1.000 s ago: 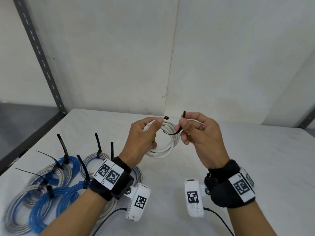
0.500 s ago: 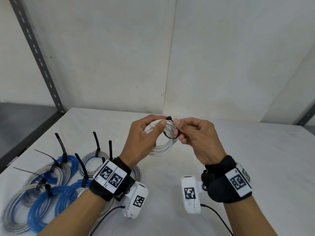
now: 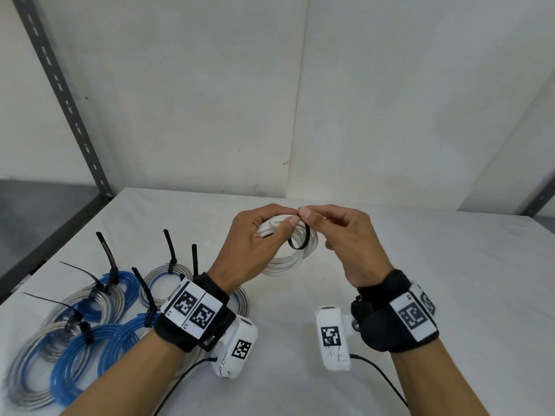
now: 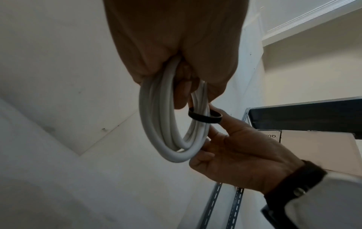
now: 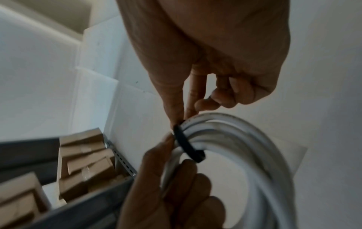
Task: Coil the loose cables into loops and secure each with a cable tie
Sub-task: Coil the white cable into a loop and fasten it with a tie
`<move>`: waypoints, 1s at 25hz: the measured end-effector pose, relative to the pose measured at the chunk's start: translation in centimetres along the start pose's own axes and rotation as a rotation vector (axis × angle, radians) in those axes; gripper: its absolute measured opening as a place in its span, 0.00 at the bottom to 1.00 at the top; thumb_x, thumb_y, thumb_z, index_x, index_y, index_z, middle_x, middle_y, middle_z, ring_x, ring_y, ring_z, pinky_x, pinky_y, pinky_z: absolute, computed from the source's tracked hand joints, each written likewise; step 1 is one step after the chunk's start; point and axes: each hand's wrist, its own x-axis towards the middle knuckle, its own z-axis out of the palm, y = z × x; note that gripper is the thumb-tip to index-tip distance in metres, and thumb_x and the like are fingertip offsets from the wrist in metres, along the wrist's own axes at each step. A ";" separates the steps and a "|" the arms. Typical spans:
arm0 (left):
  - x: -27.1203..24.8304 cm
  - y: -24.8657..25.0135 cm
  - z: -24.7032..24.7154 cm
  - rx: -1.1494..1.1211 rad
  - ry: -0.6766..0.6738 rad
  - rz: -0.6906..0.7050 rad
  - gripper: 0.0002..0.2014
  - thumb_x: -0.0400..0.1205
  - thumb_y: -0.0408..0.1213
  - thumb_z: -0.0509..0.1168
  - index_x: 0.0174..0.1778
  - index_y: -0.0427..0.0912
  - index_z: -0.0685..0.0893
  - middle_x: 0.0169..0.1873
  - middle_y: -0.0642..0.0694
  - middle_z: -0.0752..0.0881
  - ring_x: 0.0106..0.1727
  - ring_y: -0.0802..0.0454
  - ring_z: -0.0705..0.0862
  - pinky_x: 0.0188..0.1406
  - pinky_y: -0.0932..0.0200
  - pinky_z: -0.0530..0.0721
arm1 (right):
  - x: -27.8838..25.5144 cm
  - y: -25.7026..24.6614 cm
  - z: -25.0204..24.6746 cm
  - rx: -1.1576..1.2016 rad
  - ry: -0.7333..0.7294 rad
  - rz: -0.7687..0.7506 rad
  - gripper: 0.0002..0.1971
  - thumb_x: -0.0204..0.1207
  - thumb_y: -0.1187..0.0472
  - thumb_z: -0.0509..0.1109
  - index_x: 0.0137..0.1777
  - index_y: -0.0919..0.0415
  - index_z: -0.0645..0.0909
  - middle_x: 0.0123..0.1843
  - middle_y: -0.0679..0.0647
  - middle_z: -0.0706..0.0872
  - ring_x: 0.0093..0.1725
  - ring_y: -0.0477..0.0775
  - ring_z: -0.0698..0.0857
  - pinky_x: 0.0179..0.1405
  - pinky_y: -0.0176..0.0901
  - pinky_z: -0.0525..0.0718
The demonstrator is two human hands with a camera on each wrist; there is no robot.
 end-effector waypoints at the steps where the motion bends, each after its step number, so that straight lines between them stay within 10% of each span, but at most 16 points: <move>1: 0.0 0.2 0.2 -0.030 -0.003 -0.026 0.07 0.87 0.32 0.68 0.54 0.38 0.92 0.38 0.56 0.91 0.30 0.66 0.83 0.31 0.73 0.77 | 0.0 -0.1 -0.1 0.033 -0.010 0.020 0.07 0.78 0.63 0.77 0.51 0.65 0.92 0.39 0.58 0.88 0.33 0.42 0.83 0.32 0.25 0.78; 7: -0.4 0.5 0.9 -0.141 -0.077 -0.165 0.07 0.88 0.37 0.67 0.52 0.45 0.92 0.30 0.57 0.85 0.22 0.54 0.70 0.23 0.61 0.71 | 0.6 -0.1 -1.0 0.290 0.059 0.183 0.02 0.68 0.60 0.80 0.41 0.54 0.91 0.43 0.49 0.91 0.46 0.50 0.84 0.42 0.40 0.76; 13: -0.8 0.7 1.7 -0.180 -0.131 -0.245 0.08 0.89 0.35 0.65 0.50 0.41 0.89 0.21 0.60 0.76 0.20 0.59 0.65 0.21 0.64 0.68 | 0.6 0.1 -1.3 0.188 0.226 0.006 0.02 0.81 0.63 0.75 0.49 0.60 0.87 0.45 0.54 0.92 0.47 0.53 0.92 0.38 0.41 0.81; 21: -0.7 0.7 1.5 -0.116 -0.179 -0.221 0.08 0.89 0.36 0.65 0.52 0.41 0.90 0.32 0.57 0.85 0.32 0.57 0.80 0.29 0.54 0.78 | 0.6 0.2 -0.9 0.154 0.225 -0.072 0.05 0.84 0.65 0.72 0.52 0.69 0.84 0.37 0.55 0.92 0.34 0.55 0.92 0.34 0.41 0.88; 25: -0.8 0.7 2.0 -0.090 -0.156 -0.241 0.10 0.89 0.34 0.64 0.55 0.42 0.91 0.33 0.62 0.85 0.31 0.64 0.78 0.30 0.70 0.74 | 0.7 0.4 -0.7 0.126 0.225 -0.101 0.05 0.83 0.65 0.72 0.51 0.69 0.85 0.37 0.56 0.93 0.35 0.56 0.92 0.37 0.44 0.90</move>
